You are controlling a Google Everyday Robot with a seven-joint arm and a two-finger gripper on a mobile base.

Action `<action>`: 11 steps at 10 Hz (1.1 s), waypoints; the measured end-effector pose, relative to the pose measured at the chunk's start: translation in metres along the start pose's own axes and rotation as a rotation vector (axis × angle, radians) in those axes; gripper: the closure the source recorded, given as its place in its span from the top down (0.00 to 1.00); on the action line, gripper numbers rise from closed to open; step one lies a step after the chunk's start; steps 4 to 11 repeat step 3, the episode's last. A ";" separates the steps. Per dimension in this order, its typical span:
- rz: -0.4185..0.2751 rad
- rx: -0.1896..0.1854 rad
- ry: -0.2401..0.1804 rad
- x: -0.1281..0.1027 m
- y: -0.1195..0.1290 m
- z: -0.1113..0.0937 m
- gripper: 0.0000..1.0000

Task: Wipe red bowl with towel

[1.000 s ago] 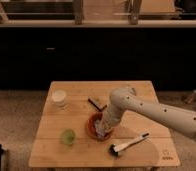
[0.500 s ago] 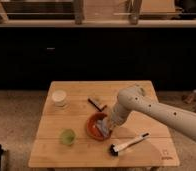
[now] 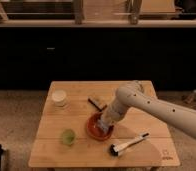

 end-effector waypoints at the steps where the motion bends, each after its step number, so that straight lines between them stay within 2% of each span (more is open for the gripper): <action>1: -0.017 0.000 0.001 -0.003 -0.007 -0.001 0.00; 3: -0.047 -0.003 -0.002 -0.009 -0.018 0.000 0.00; 11: -0.047 -0.003 -0.002 -0.009 -0.018 0.000 0.00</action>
